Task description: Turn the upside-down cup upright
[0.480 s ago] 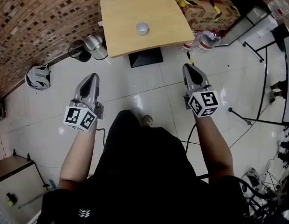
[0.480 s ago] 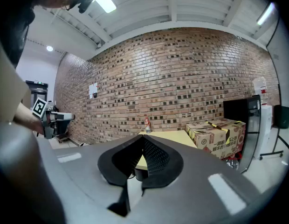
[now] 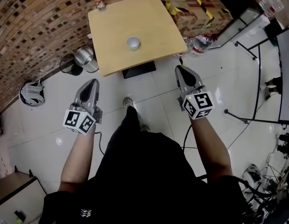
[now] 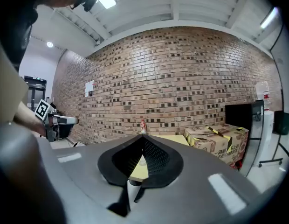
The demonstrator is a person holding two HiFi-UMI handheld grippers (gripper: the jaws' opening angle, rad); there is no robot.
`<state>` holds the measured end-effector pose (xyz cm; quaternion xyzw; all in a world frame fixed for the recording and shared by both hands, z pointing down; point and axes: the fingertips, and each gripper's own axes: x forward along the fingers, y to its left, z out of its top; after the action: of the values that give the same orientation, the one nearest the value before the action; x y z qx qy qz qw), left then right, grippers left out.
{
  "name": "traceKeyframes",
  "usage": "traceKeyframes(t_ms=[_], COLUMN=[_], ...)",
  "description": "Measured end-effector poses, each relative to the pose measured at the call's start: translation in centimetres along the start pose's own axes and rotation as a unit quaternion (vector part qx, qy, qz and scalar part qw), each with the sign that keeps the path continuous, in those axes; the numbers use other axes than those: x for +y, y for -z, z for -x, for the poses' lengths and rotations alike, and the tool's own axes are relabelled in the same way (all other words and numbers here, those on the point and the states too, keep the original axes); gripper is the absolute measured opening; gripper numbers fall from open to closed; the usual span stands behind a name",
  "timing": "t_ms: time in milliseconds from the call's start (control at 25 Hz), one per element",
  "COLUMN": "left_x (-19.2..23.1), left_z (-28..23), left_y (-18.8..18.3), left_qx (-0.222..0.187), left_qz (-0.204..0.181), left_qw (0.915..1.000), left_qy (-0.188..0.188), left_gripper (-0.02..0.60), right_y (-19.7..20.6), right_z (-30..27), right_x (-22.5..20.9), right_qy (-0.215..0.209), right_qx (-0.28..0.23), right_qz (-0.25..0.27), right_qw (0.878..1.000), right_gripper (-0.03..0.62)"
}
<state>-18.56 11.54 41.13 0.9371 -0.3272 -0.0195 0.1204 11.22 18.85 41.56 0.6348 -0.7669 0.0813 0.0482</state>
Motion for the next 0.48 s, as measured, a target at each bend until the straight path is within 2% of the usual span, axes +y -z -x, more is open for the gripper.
traceKeyframes(t_ms=[280,480], left_x=[4.4,8.1], left_z=[-7.1,-11.5], left_y=[-2.7,-3.9], left_qx=[-0.004,0.010], left_qz=[-0.007,-0.028], left_qw=[0.9993,0.9983], left_qy=[0.037,0.049], left_gripper=[0.000,0.000], right_y=[-2.1,-2.7], right_z=[-5.4,-10.8], right_x=[-4.2,-4.1], right_qy=[0.043,0.035], right_qx=[0.008,0.029], right_qz=[-0.004,0.006], right_qw=[0.999,0.999], right_gripper=[0.003,0.003])
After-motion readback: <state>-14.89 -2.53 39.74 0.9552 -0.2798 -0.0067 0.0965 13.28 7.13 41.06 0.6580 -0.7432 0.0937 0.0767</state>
